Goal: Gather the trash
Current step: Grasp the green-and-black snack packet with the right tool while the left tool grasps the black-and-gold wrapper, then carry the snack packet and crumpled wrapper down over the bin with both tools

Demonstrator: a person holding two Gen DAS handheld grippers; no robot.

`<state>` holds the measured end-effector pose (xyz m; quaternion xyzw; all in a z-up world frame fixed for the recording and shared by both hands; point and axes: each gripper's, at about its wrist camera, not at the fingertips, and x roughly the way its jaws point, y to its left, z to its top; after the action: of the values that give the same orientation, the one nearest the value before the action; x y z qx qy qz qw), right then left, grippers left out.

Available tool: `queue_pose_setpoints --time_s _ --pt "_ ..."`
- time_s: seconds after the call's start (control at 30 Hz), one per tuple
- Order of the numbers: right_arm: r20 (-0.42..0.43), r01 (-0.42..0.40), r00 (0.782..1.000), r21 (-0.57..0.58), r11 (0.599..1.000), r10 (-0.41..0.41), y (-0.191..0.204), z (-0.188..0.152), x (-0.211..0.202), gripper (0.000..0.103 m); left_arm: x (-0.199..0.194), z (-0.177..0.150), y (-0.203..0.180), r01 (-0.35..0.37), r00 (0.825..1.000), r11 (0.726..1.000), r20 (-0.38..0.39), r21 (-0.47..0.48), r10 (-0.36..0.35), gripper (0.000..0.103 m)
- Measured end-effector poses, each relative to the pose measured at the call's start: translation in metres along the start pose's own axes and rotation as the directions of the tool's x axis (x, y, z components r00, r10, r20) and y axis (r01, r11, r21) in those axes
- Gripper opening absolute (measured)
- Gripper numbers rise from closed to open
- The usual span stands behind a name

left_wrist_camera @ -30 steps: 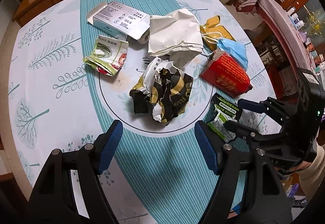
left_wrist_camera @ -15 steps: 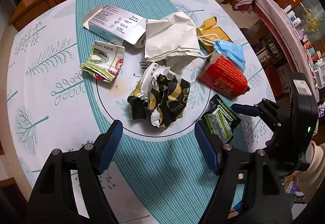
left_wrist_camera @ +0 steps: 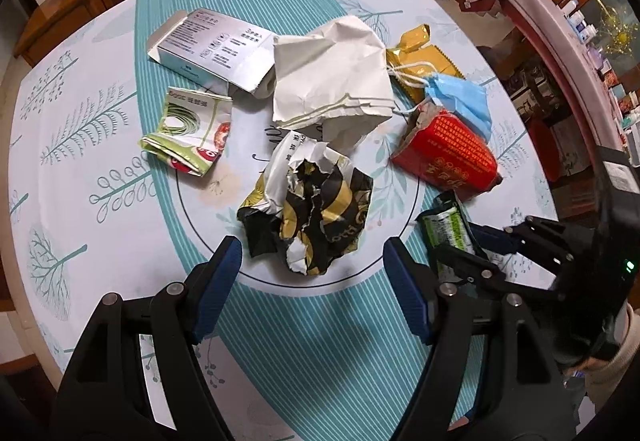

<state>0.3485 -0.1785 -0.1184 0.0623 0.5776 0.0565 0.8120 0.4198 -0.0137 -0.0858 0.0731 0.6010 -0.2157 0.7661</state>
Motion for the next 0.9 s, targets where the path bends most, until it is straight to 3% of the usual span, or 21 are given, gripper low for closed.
queue_pose_setpoints --time_s 0.17,0.2,0.23,0.33,0.43,0.63,0.9 --pt "0.02 -0.009 1.0 0.049 0.999 0.008 -0.003 -0.008 -0.004 0.013 0.02 0.004 0.0 -0.023 0.999 1.0 -0.036 -0.011 0.023 0.07" --pt "0.02 -0.015 1.0 0.055 0.998 0.014 -0.003 -0.01 -0.004 0.012 0.022 0.004 0.001 -0.025 0.999 1.0 -0.041 -0.016 0.025 0.066" --pt "0.022 -0.018 1.0 0.062 0.998 0.017 -0.002 -0.011 -0.005 0.011 0.026 0.004 0.004 -0.016 0.999 0.999 -0.046 -0.031 0.014 0.055" --pt "0.024 -0.015 1.0 0.072 0.997 0.013 0.002 -0.015 -0.006 0.009 0.026 0.003 0.009 0.035 0.999 0.998 -0.026 -0.061 -0.036 0.045" --pt "0.023 -0.015 1.0 0.098 0.995 0.013 0.003 -0.022 -0.01 0.008 0.02 0.001 0.012 0.031 0.999 0.998 0.012 -0.052 -0.031 0.039" --pt "0.022 -0.009 1.0 0.148 0.989 0.006 0.003 -0.047 -0.025 0.007 0.006 -0.016 0.013 0.04 0.999 0.998 0.036 -0.047 -0.039 0.038" --pt "0.052 -0.043 0.998 0.167 0.985 0.035 0.007 -0.082 -0.069 0.007 -0.029 -0.059 -0.011 0.04 0.997 0.999 0.061 0.034 -0.042 0.038"
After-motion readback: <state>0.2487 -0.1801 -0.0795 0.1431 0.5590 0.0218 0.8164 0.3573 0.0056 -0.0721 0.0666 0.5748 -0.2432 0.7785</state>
